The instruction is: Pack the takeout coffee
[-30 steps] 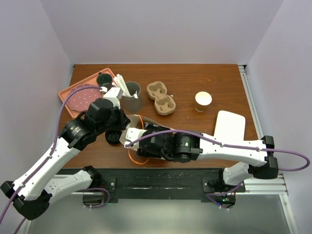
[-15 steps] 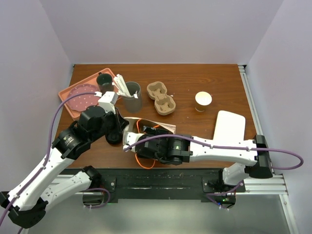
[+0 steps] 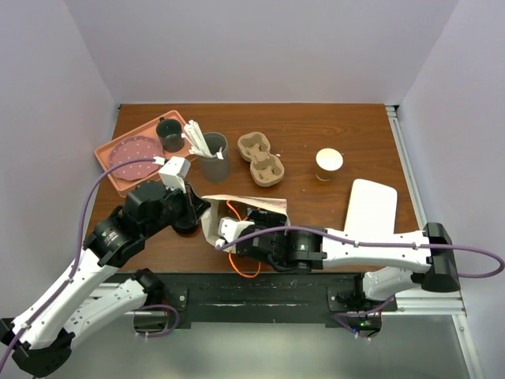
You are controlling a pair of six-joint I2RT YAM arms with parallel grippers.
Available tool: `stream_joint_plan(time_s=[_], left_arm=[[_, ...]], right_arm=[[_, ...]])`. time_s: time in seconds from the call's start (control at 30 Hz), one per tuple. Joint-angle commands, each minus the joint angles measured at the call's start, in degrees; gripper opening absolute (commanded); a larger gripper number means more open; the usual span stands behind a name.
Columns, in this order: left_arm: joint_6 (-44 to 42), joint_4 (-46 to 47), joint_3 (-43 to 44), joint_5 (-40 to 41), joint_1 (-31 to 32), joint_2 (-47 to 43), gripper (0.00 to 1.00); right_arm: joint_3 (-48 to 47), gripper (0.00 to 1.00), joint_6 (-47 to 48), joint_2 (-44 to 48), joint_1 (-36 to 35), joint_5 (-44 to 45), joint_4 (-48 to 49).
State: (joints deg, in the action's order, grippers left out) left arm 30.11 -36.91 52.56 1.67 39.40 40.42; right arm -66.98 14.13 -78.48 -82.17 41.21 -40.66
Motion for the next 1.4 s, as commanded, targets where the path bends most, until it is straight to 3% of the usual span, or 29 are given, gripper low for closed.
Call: stream_joint_plan(time_s=[0.0, 0.2, 0.47, 1.03, 1.37], left_arm=[[-3.0, 3.8, -1.1, -2.5, 0.1, -0.9, 0.0], [-6.0, 3.7, -0.2, 0.7, 0.1, 0.1, 0.0], [-8.7, 5.1, 1.7, 0.7, 0.2, 1.2, 0.0], [-10.9, 5.9, 1.7, -1.4, 0.2, 1.6, 0.0], [-10.2, 4.4, 2.6, -1.8, 0.2, 3.5, 0.0]], right_arm=[[2.1, 0.23, 0.1, 2.7, -0.2, 3.0, 3.1], [-2.5, 0.23, -0.7, 1.8, 2.2, 2.2, 3.6], [1.8, 0.23, 4.5, 3.7, 4.7, -1.9, 5.1], [12.1, 0.2, 17.6, 8.2, 7.1, -8.4, 20.4], [9.8, 0.19, 21.9, 8.4, 7.0, -10.6, 16.9]])
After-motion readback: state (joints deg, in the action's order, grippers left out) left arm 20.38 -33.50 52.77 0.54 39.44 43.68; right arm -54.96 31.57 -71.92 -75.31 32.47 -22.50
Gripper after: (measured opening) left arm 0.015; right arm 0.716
